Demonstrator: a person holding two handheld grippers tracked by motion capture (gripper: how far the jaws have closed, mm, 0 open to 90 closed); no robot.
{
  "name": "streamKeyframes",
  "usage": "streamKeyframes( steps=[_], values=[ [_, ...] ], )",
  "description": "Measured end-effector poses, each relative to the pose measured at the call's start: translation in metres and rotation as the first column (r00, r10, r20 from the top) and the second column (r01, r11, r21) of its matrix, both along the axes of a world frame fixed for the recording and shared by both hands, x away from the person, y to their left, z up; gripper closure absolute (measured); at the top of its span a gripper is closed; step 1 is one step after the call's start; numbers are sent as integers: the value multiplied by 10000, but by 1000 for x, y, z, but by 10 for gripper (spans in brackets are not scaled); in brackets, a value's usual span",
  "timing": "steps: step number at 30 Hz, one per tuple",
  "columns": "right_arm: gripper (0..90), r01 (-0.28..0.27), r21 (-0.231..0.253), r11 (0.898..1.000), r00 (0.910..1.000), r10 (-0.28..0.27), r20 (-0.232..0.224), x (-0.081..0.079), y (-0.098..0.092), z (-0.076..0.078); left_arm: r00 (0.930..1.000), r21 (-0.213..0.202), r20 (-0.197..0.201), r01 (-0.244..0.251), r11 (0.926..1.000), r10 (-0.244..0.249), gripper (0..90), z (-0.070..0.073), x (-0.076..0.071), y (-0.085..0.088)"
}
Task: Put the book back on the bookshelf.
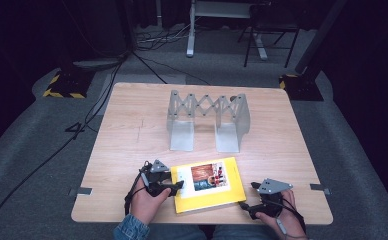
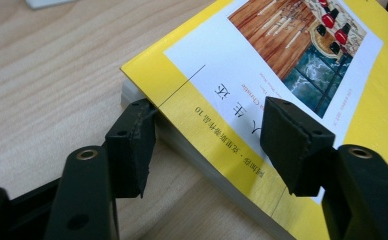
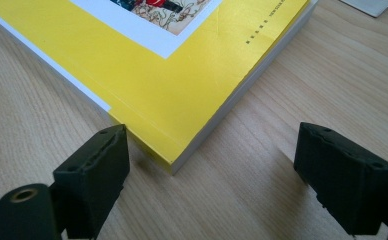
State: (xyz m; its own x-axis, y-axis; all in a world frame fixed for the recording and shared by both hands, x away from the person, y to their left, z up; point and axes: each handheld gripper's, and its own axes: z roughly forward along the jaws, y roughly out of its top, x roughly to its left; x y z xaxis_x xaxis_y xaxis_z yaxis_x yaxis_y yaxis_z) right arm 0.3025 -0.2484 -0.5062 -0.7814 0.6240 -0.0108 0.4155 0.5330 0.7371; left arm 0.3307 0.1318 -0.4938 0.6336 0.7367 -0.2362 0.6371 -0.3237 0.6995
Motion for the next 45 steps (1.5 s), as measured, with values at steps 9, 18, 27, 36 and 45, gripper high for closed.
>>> streamKeyframes(
  steps=[9, 18, 27, 36, 45],
  values=[
    [147, -8, -17, 10000, 10000, 8, 1, 0, 0, 0, 9951, -577, 864, 529, 9969, -478, 528, 8, -7, -5],
    [147, -11, -26, 10000, 10000, 11, -9, 0, 0, 0, 9965, -2244, 373, 819, 9711, -754, 859, 20, -11, 7],
    [200, 206, -240, 9995, 9998, -205, 60, -8, 1, 5, 9866, -1939, 980, 1474, 9699, -1303, 887, 43, -15, -2],
    [203, 26, -95, 10000, 9871, -10, 1602, -24, 12, 35, 9815, -1457, 1014, 1764, 9735, -1626, 887, 67, -13, -11],
    [182, -632, -191, 9978, 9790, 657, 1929, -22, 37, 34, 9739, -1132, 945, 2163, 9697, -2062, 887, 97, -13, -23]
  ],
)
